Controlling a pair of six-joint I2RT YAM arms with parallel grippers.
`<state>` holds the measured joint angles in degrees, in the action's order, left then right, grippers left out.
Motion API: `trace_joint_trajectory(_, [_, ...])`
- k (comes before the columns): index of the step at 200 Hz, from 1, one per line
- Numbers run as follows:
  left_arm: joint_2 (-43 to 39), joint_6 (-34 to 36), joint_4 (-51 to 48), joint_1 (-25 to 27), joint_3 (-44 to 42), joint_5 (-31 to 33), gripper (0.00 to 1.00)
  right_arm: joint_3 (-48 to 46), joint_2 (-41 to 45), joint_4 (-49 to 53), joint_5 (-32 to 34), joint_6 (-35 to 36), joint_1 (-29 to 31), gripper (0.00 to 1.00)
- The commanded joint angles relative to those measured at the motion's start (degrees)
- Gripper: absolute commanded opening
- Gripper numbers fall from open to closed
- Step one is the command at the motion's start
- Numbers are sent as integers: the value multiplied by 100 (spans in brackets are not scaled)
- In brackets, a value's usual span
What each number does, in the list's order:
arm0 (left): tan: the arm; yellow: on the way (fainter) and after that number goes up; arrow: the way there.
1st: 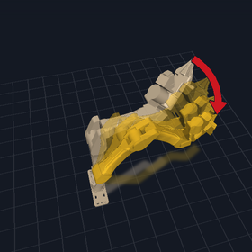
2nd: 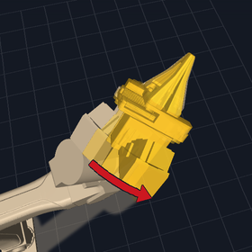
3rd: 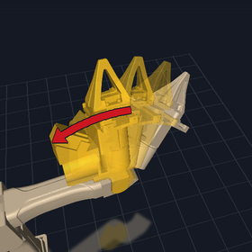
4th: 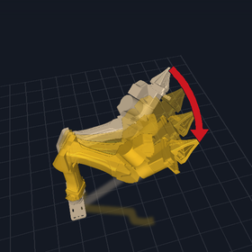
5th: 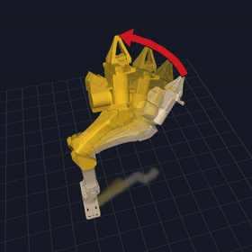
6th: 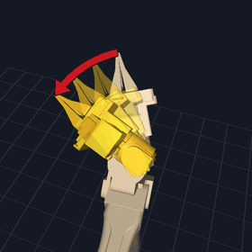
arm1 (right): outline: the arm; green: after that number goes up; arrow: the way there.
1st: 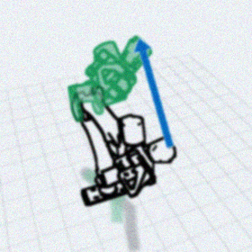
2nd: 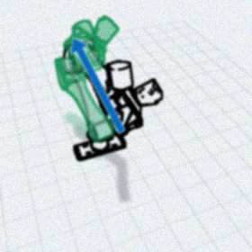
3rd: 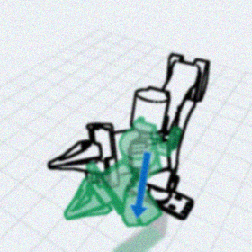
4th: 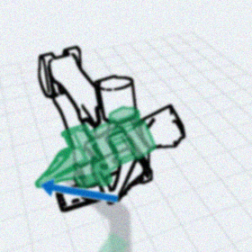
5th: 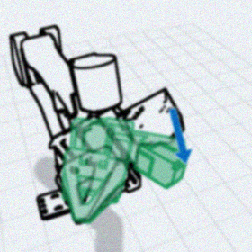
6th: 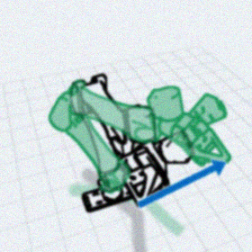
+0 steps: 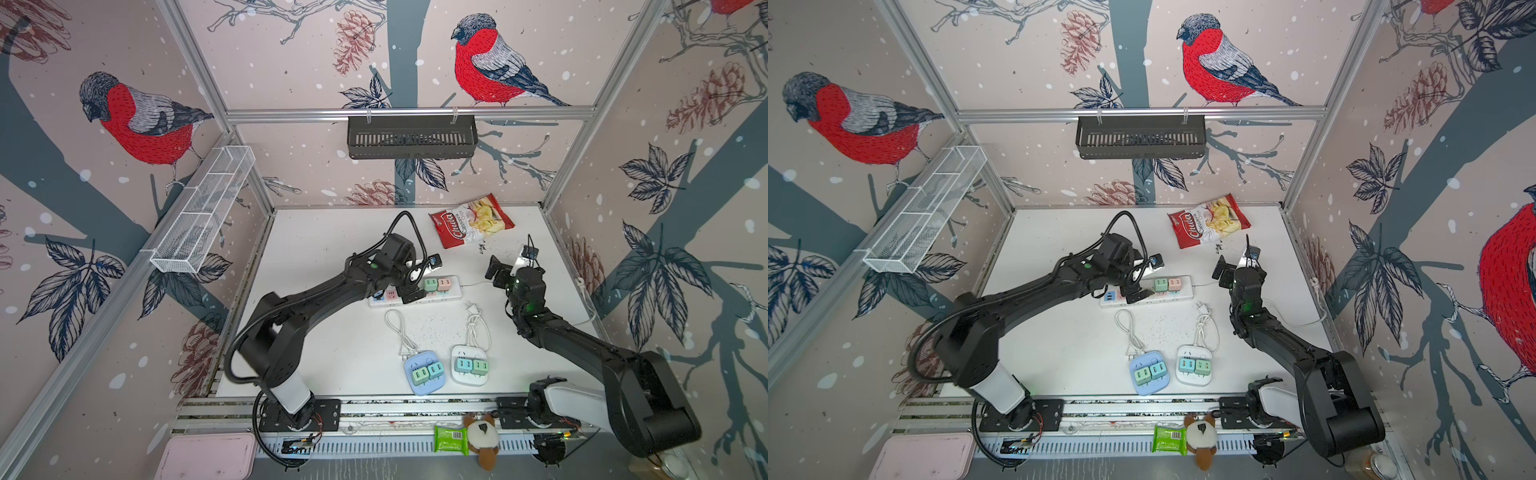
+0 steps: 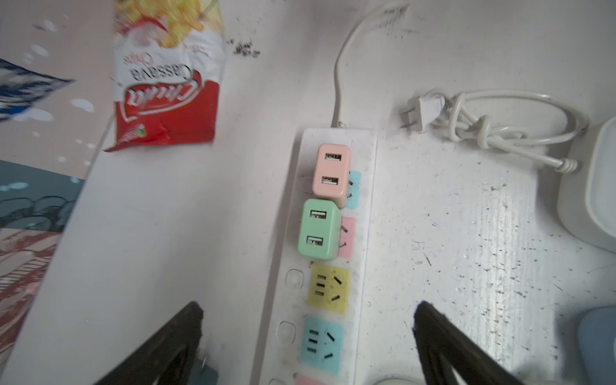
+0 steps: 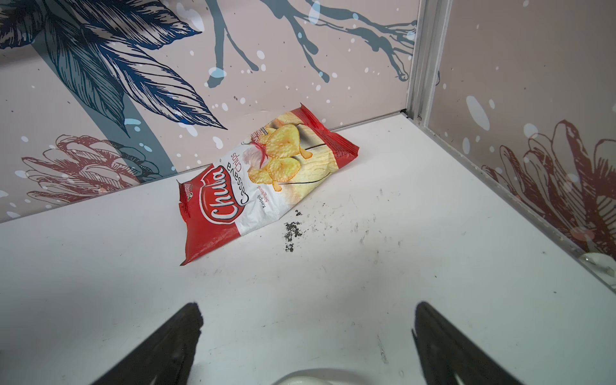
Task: Insert the plug
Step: 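Open the left gripper and lift it away from the power strip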
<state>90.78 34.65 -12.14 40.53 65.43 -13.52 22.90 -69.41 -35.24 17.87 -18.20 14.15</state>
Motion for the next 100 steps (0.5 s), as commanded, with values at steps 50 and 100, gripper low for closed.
trace_joint_trajectory(50, [-3856, -3465, 4770, -1406, -3689, 1466, 99, -201, 232, -286, 274, -227, -61, 100])
trace_joint_trajectory(100, [-4218, -4927, 4009, -2691, -4157, 2159, 99, -215, 252, -233, 340, -335, -97, 100])
